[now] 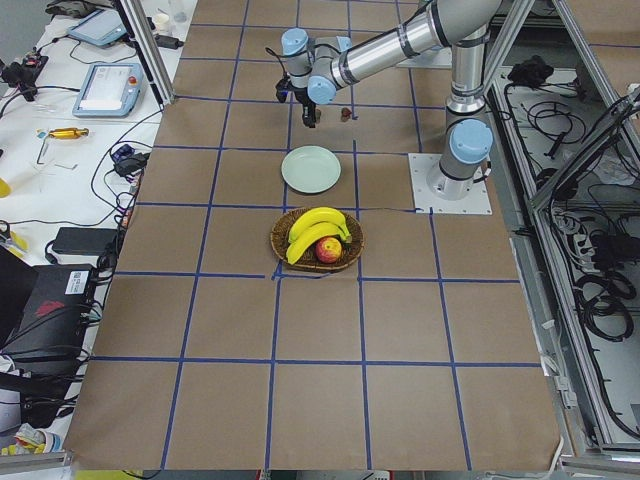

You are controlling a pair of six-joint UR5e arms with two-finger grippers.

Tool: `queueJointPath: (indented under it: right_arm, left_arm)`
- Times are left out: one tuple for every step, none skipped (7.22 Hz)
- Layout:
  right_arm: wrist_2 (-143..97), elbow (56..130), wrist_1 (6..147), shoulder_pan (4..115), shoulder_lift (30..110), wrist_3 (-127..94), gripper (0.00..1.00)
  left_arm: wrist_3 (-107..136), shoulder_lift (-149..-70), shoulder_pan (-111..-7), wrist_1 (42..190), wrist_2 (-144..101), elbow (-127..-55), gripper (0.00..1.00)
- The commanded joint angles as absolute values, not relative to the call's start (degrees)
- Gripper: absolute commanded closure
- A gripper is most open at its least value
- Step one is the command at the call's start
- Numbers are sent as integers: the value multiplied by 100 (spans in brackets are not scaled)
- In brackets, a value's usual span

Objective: Collect all strawberries into plate
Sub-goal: 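Lower the strawberry onto the plate and open the left gripper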

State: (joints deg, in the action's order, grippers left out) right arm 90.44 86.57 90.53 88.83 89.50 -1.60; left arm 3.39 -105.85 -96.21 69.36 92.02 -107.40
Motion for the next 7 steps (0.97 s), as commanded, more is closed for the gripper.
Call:
queueJointPath:
  right_arm:
    - [9044,8657,9053,8886,8956,-158,0]
    - [9035,8657,9053,8886,8947,-158,0]
    - [9044,8657,9053,8886,8947,-167,0]
    - [9044,8657,9053,8886,8947,-167,0]
    - [9053,8649,9053,8886,8947,-150,0]
    - [9053,8657,9053,8886,8947,-158,0]
    - [9053,8657,9053,8886,8947,-158,0]
  left_arm:
    - [-94,-10302,-8513,7978,9666,-10661,97]
    - [-236,-10370,-8282,7911,9633,-10974,85]
    - [-255,-10354,-8279,7623,9624,-11282,25]
    - [-237,-10354,-8314,7403,9607,-11294,6]
    - [-159,-10310,-8410,7348,9606,-11277,2]
    - [216,-10292,-8716,7208,9563,-11172,2]
    - [1064,-10362,-9354,7024,9493,-10971,2]
